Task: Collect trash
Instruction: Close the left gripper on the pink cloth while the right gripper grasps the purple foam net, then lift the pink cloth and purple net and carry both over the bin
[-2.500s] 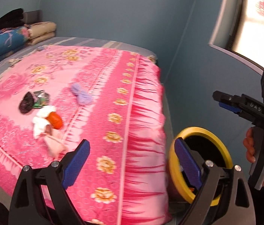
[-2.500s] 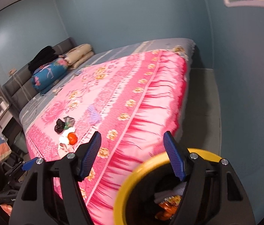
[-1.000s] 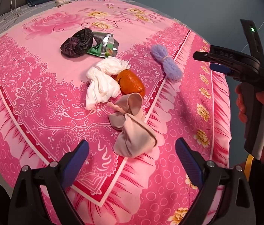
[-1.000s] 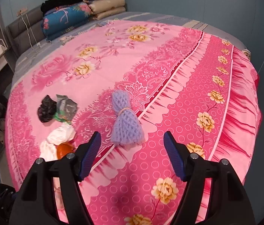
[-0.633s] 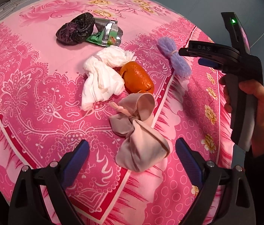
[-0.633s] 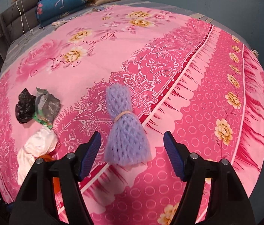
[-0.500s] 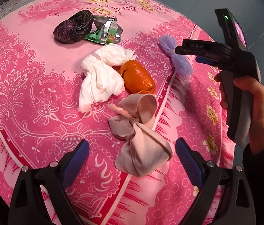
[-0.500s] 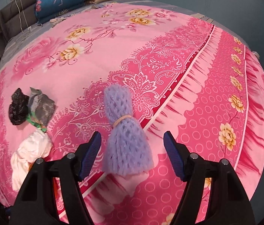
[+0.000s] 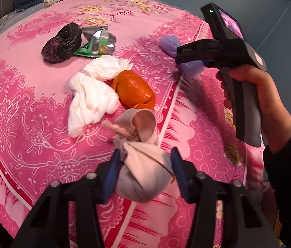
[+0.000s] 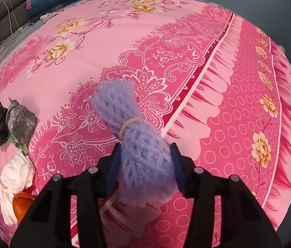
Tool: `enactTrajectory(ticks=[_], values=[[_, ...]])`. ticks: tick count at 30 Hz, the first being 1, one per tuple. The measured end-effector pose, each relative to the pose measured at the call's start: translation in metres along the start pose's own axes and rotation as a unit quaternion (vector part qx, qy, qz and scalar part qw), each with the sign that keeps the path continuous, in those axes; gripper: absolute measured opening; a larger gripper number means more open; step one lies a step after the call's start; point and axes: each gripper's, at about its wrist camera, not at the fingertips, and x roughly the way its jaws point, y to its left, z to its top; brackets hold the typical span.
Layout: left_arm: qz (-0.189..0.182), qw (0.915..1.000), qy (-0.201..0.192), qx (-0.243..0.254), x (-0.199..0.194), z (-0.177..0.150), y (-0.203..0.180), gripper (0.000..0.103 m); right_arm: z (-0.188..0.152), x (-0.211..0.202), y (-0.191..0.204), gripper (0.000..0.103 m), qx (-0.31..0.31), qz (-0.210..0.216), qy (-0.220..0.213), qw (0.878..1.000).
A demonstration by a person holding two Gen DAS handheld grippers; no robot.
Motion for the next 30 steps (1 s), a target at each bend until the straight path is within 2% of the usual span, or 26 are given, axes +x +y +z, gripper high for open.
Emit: enactTrajectory(ticks=[2,6,10,19,30], values=[[-0.003,0.9999,-0.009,0.006,-0.004,-0.002,-0.003,0.030,0.000,-0.001,0.001,0.031,-0.005,-0.005,-0.006,1.000],[-0.021,0.9997,-0.015,-0.001,-0.014,-0.002,0.000,0.027,0.001,-0.005,0.002,0.026,-0.003,-0.010,-0.015,1.000],[-0.029,0.9992,-0.029,-0.002,-0.032,-0.004,0.001,0.027,0.002,-0.020,0.001,0.025,0.002,-0.009,-0.030,1.000],[-0.037,0.9976,-0.058,-0.005,-0.072,-0.006,-0.005,0.027,-0.012,-0.087,0.000,0.025,-0.002,0.035,-0.065,0.997],[-0.039,0.9940,-0.101,0.019,-0.132,-0.026,-0.034,0.027,-0.064,-0.185,-0.004,0.025,-0.009,0.070,-0.102,0.992]])
